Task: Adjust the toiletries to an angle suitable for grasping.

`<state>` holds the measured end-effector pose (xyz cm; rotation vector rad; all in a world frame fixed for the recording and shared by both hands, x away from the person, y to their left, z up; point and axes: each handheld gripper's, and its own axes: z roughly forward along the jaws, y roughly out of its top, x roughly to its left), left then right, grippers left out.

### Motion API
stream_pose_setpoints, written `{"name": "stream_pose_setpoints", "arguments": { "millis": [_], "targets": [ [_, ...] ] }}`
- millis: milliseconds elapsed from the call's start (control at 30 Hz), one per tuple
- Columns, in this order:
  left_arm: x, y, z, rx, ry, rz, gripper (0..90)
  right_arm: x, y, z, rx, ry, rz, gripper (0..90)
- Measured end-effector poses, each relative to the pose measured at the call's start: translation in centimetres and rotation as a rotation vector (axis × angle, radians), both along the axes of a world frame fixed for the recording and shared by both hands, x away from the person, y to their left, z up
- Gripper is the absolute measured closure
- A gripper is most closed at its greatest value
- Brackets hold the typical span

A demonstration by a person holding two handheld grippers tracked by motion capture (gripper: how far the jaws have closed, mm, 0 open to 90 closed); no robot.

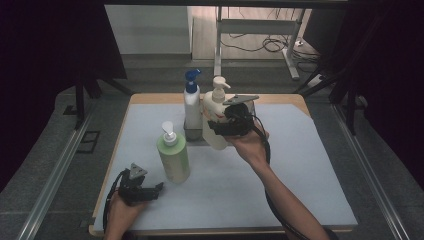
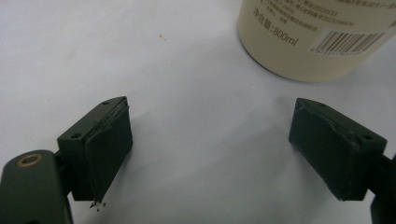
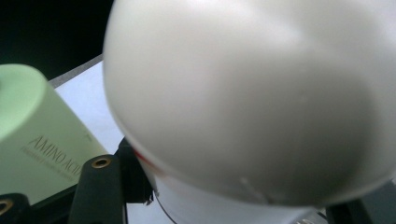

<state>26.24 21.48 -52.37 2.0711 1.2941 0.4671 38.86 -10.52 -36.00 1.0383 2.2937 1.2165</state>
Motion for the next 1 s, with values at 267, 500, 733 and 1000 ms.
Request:
{"name": "stream_pose_setpoints", "arguments": {
  "millis": [267,500,733,1000],
  "targets": [
    [0.0,0.0,0.0,0.000,0.000,0.000,13.4,1.2,0.6,0.2,-0.008,-0.005,-0.030,37.5],
    [0.0,0.0,0.0,-0.001,0.000,0.000,13.4,2.6,0.8,0.3,-0.019,-0.003,-0.061,37.5],
    [0.0,0.0,0.0,-0.001,-0.001,0.000,13.4,3.7,0.9,0.1,-0.025,-0.001,-0.086,37.5],
    [0.0,0.1,0.0,-0.004,0.000,0.000,13.4,5.0,1.4,0.2,-0.026,-0.008,-0.105,37.5]
  ]
}}
